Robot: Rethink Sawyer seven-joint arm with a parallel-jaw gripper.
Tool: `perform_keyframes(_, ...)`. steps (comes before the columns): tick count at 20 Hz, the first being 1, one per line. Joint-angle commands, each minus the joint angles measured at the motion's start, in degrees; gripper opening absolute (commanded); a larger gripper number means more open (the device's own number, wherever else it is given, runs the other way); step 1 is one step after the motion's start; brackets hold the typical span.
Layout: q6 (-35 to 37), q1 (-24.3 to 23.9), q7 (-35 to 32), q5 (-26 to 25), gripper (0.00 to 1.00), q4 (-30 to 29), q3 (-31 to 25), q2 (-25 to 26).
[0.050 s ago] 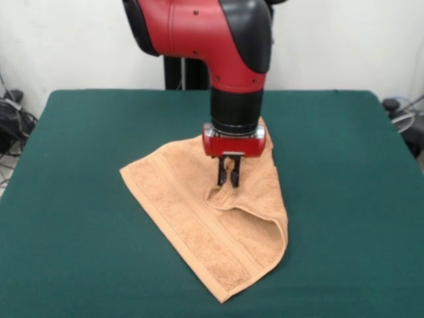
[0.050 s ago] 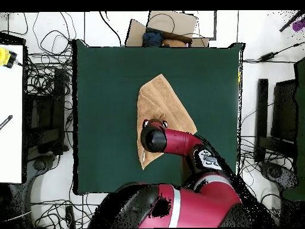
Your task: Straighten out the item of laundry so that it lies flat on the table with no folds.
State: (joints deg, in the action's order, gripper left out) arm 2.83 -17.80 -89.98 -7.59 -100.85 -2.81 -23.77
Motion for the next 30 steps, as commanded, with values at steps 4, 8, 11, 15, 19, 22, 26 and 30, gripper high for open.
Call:
perform_keyframes(4,4.43,13.87,-14.38,6.46,0.0,2.64,9.18,-0.6)
perform_keyframes(8,7.44,14.85,-13.83,8.35,0.0,0.59,8.85,-4.35)
perform_keyframes(11,7.71,13.44,-12.36,8.44,0.0,-0.4,7.97,-5.47)
perform_keyframes(15,8.3,13.03,-11.98,8.43,0.0,-2.36,7.9,-7.78)
perform_keyframes(19,7.44,11.73,-11.57,7.92,0.0,-2.4,7.17,-7.37)
perform_keyframes(22,5.94,9.66,-10.77,7.19,0.0,-1.83,5.72,-5.77)
perform_keyframes(26,5.81,7.91,-9.92,6.67,0.0,-1.6,4.37,-5.17)
perform_keyframes(30,5.45,7.5,-9.39,5.96,1.0,-1.35,4.1,-5.12)
